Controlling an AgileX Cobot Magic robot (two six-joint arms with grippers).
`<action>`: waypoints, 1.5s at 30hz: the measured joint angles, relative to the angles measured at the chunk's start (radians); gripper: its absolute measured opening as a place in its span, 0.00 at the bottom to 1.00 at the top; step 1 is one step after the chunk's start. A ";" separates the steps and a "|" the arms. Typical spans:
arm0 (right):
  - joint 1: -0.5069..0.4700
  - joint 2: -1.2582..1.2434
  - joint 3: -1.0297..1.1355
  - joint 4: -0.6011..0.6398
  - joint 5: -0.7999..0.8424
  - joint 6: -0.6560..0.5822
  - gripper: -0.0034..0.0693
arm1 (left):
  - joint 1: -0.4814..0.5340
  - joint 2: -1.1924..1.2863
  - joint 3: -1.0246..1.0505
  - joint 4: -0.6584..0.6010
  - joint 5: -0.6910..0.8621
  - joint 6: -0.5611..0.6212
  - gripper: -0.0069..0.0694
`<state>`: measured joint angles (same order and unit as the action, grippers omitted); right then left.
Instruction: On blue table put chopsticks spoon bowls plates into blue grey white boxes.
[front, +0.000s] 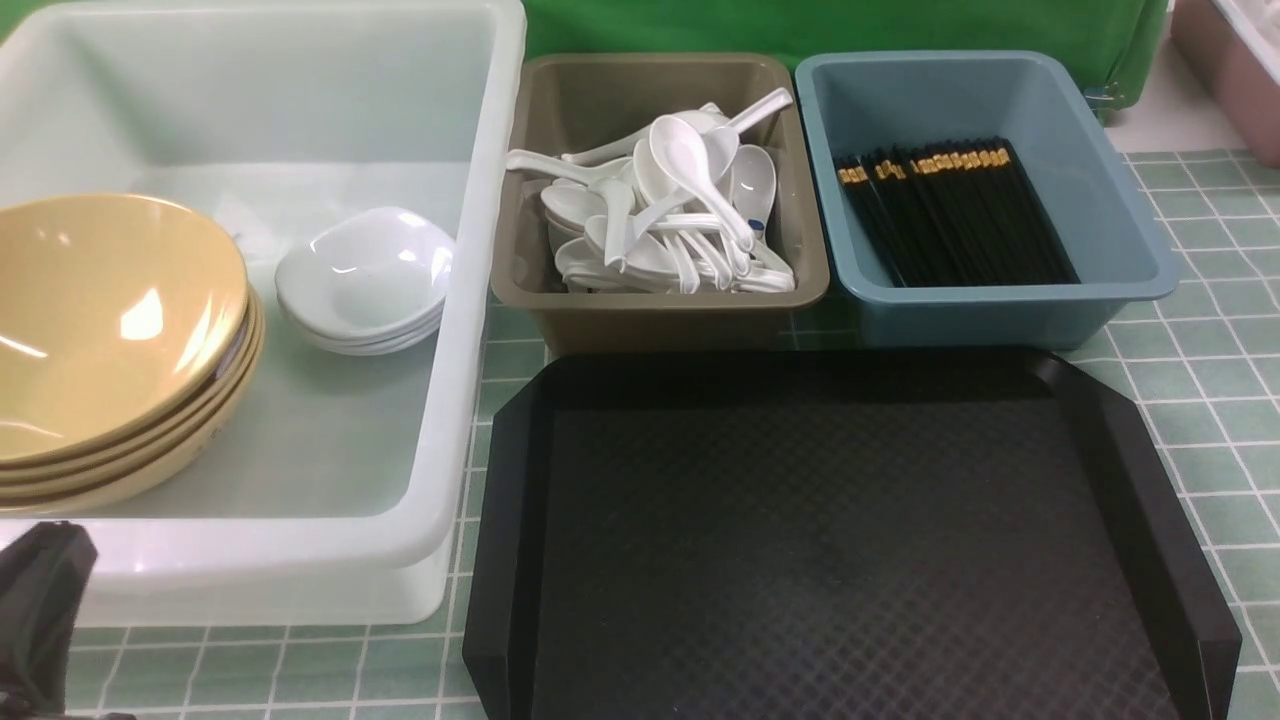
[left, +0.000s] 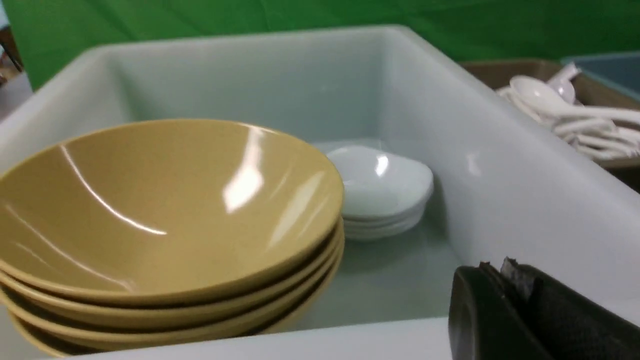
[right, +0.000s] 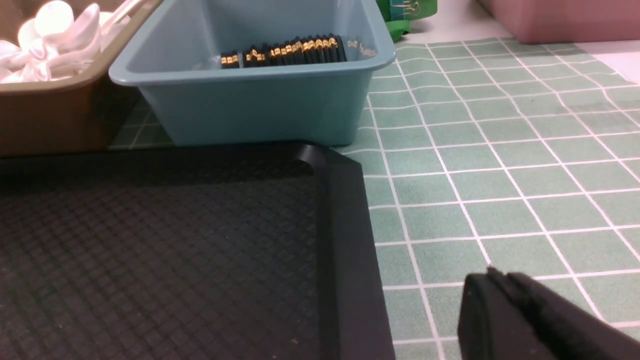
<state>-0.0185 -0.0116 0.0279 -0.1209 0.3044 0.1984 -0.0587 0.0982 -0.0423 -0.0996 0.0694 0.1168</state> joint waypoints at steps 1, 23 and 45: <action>0.000 0.000 0.000 0.000 0.000 0.000 0.14 | 0.003 -0.005 0.010 0.000 -0.007 -0.004 0.09; 0.000 0.000 0.000 0.000 0.001 0.000 0.17 | 0.150 -0.109 0.068 0.026 0.234 -0.084 0.09; 0.000 0.000 0.000 0.000 0.001 0.000 0.19 | 0.150 -0.109 0.068 0.012 0.238 -0.084 0.09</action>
<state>-0.0185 -0.0116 0.0279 -0.1209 0.3057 0.1985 0.0916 -0.0111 0.0255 -0.0874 0.3070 0.0327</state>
